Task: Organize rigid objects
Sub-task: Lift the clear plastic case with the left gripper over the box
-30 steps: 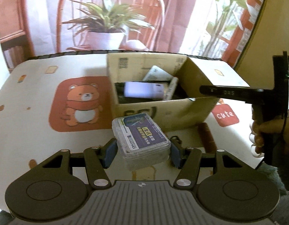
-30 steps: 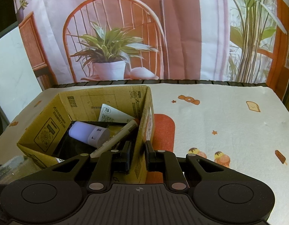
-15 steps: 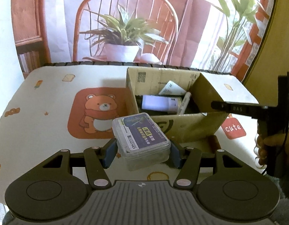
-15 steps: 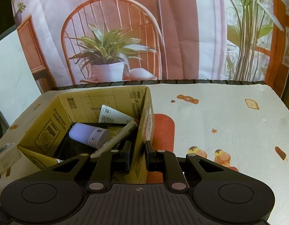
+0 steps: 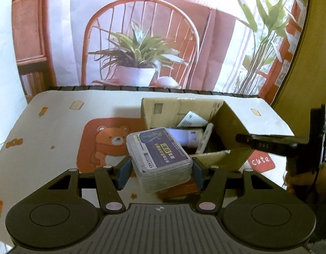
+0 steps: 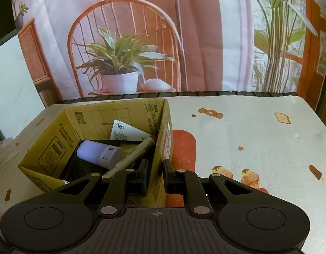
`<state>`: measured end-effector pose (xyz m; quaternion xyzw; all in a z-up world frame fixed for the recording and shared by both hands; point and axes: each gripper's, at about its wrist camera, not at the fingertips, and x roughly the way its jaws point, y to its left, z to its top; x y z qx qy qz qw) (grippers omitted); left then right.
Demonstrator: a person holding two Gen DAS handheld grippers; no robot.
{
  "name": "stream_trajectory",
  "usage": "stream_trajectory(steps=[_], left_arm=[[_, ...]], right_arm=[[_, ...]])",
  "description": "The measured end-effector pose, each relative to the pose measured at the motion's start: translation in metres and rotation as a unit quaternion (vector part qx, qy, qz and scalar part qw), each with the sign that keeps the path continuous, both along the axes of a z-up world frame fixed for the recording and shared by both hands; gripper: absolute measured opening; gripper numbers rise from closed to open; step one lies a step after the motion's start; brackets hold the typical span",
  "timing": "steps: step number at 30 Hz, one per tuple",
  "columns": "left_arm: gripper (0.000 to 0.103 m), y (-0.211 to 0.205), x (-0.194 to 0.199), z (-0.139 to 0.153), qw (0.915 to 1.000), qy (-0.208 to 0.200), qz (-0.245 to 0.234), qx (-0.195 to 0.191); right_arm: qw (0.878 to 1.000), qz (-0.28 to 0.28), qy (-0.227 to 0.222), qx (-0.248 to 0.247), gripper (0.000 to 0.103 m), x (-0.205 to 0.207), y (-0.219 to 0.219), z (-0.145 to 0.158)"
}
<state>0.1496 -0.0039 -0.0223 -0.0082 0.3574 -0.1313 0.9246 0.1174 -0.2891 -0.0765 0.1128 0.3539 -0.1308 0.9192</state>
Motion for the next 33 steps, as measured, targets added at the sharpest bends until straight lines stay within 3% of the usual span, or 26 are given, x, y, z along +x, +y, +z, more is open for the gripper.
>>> stream_trajectory(steps=[14,23,33], left_arm=[[0.062,-0.042,0.054,-0.004,0.9996,0.0,-0.027,0.009],[0.062,-0.07,0.092,-0.021,0.9976,0.015,-0.047,0.049],[0.062,-0.082,0.11,-0.042,0.9923,0.039,-0.059,0.102]], right_arm=[[1.0,-0.003,-0.007,0.007,0.014,-0.002,-0.001,-0.002],[1.0,-0.002,-0.007,0.008,0.014,-0.002,-0.001,-0.002],[1.0,-0.003,-0.01,0.011,0.014,-0.002,-0.002,-0.002]])
